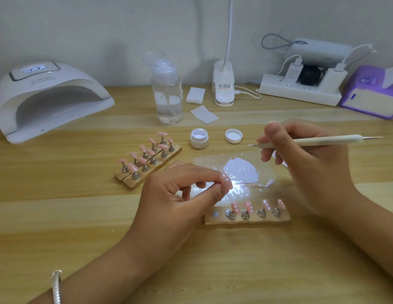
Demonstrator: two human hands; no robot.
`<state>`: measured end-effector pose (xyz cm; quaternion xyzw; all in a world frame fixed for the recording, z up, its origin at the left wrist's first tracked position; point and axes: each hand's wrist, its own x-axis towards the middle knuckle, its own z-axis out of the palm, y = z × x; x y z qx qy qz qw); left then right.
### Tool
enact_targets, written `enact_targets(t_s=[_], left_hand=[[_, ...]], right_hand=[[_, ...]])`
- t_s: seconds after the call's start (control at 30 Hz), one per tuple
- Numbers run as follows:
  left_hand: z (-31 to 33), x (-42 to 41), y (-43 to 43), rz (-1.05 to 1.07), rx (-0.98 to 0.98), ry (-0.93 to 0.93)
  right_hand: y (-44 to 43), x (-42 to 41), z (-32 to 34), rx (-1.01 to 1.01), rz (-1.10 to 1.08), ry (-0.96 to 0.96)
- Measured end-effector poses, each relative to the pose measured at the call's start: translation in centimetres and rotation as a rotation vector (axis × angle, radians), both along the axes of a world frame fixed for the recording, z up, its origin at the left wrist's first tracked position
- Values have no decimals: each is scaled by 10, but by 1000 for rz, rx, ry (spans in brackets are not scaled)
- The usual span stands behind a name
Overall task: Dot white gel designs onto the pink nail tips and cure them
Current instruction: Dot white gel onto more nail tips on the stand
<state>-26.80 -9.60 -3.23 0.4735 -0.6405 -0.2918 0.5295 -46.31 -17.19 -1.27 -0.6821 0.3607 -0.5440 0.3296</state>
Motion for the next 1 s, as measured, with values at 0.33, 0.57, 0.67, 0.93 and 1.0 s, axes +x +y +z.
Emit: enact_targets(t_s=[0.33, 0.57, 0.67, 0.93, 1.0], left_hand=[[4, 0, 1, 5, -32, -13], [3, 0, 2, 1, -33, 10], [3, 0, 2, -3, -25, 11], [5, 0, 2, -9, -26, -23], [5, 0, 2, -8, -25, -18]], right_hand=[[43, 26, 19, -20, 167, -114], [45, 28, 17, 28, 154, -93], [45, 29, 17, 24, 144, -85], [42, 26, 9, 40, 150, -24], [40, 26, 6, 78, 153, 13]])
